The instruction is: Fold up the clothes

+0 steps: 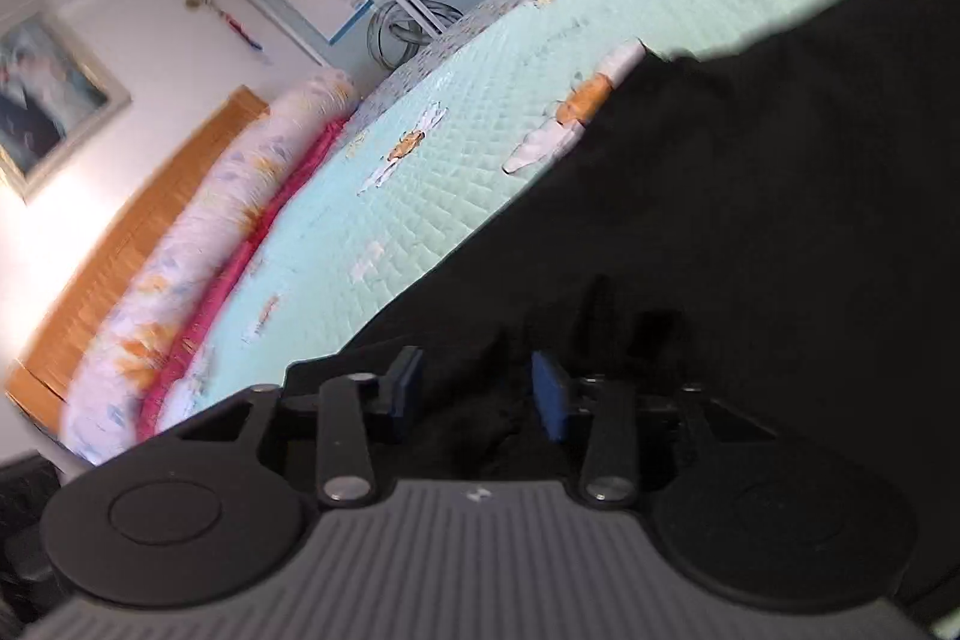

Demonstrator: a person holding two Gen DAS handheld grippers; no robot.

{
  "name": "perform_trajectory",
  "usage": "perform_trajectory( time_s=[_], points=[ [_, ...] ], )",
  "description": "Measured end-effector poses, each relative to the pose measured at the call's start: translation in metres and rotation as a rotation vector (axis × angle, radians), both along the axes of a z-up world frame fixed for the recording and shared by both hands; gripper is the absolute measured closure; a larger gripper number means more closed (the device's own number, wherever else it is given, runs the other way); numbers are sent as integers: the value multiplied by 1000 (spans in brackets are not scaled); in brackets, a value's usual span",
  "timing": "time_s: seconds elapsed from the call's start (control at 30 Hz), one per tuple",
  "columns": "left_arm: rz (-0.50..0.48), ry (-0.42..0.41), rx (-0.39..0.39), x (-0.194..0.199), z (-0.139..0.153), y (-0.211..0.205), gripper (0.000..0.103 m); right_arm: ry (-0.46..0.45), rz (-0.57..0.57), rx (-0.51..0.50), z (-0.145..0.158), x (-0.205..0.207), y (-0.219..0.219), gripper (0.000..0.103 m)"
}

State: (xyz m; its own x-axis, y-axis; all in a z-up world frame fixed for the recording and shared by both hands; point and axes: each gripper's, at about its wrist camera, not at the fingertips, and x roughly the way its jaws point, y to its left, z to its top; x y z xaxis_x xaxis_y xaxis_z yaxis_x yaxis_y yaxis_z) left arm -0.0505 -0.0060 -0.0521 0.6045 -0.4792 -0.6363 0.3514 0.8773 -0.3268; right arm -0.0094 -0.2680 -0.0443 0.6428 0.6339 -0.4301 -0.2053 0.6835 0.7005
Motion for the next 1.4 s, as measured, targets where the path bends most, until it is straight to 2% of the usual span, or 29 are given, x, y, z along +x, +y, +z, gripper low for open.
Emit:
perform_trajectory(
  time_s=[0.07,0.13,0.2,0.3,0.33,0.4,0.47,0.67,0.73,0.8,0.87,0.97,1.03,1.1,1.2,1.3,1.4],
  points=[
    [8,1,4,2,2,0,34,-20,-15,-16,9,-6,1,61],
    [12,-19,10,3,6,-2,34,-81,-9,-18,22,-13,5,49],
    [8,-43,13,5,9,-3,34,-115,19,-9,27,-14,10,44],
    [-11,-43,29,13,6,-9,33,-87,27,-86,20,-7,18,44],
    [-16,-27,39,17,2,-11,33,-66,24,-91,14,-4,18,47],
    [-21,-5,58,20,-6,-12,33,-39,18,-64,6,-1,13,48],
    [-31,-24,70,15,-6,-13,33,-34,12,-26,8,-2,8,48],
    [-10,-42,67,21,6,-14,33,-67,20,43,21,5,6,46],
    [3,-47,65,24,10,-14,33,-31,-6,30,14,14,3,46],
    [16,-52,63,27,15,-14,33,8,-38,9,7,22,1,53],
    [37,-57,66,31,19,-15,32,-16,-57,20,10,16,1,51],
    [119,-57,87,42,21,-21,28,-117,-125,-71,25,-2,12,40],
    [158,-52,101,54,18,-25,27,-152,-157,-128,33,-8,19,26],
    [203,-64,137,64,18,-31,27,-165,-175,-176,39,-8,23,26],
    [225,-127,186,75,26,-44,27,-188,-223,-257,46,-2,21,26],
    [250,-75,150,91,27,-46,27,-188,-257,-337,50,5,16,26],
    [250,-42,146,94,27,-42,28,-172,-191,-364,48,9,11,27]
  ],
)
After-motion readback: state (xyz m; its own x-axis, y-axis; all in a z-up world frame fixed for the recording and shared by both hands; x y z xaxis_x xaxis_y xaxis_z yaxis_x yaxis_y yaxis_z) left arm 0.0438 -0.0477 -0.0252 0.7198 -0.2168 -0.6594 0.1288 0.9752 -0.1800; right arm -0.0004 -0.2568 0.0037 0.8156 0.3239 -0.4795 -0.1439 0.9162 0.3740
